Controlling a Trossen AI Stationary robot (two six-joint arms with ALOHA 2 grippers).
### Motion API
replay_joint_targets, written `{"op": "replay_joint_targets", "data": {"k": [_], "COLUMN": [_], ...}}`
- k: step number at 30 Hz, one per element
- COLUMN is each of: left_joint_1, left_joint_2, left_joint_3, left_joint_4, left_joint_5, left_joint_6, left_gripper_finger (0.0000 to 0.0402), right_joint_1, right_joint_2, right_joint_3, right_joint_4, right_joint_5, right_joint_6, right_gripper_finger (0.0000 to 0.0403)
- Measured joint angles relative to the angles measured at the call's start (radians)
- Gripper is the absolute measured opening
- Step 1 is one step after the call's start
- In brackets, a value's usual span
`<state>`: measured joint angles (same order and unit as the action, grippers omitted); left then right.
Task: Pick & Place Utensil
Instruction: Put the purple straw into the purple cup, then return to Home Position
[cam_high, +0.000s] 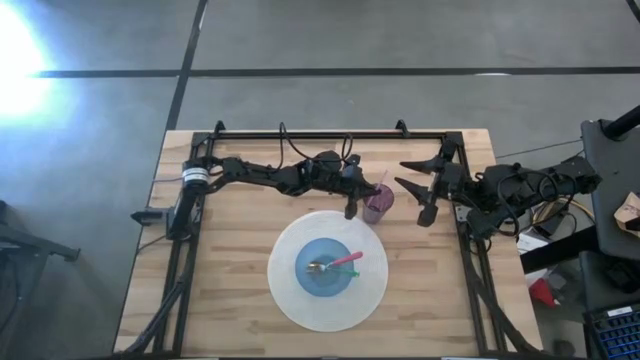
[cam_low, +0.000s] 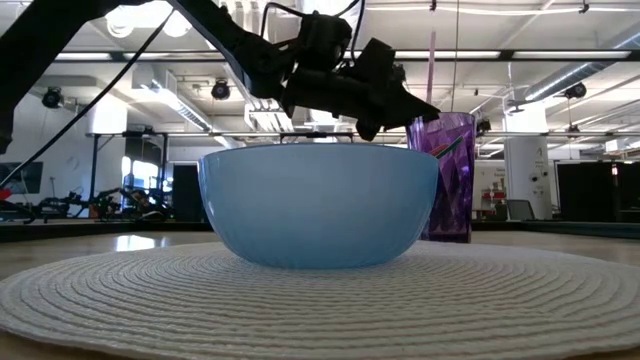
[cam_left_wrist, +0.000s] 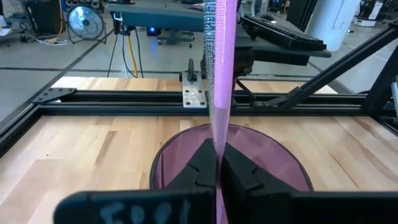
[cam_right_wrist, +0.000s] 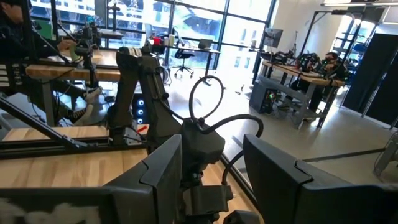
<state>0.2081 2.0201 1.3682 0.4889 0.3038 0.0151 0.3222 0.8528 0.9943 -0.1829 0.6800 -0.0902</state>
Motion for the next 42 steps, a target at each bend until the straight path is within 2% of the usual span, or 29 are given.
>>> {"op": "replay_joint_targets", "data": {"k": [7,22,28,35,42], "left_joint_1": [0.0,0.0,0.002,0.004,0.011], "left_joint_2": [0.0,-0.011,-0.082,-0.208,-0.376], "left_joint_3": [0.0,0.011,0.011,0.011,0.003], "left_joint_4": [-0.003,-0.007,-0.071,-0.229,-0.41], "left_joint_5": [0.0,0.0,0.0,-0.006,-0.016], "left_joint_6": [-0.001,-0.01,-0.014,0.053,0.097], "left_gripper_finger": [0.003,0.0134,0.0156,0.0156,0.0153], "right_joint_1": [0.0,0.0,0.0,0.0,0.0], "right_joint_2": [0.0,0.0,0.0,-0.003,-0.041], "right_joint_3": [0.0,0.0,0.0,0.0,-0.001], "right_joint_4": [0.0,0.0,0.0,0.001,-0.002], "right_joint_5": [0.0,0.0,0.0,0.0,0.0], "right_joint_6": [0.0,0.004,0.003,0.0,-0.016], "right_gripper_finger": [0.0162,0.0158,0.0161,0.0166,0.0153]}}
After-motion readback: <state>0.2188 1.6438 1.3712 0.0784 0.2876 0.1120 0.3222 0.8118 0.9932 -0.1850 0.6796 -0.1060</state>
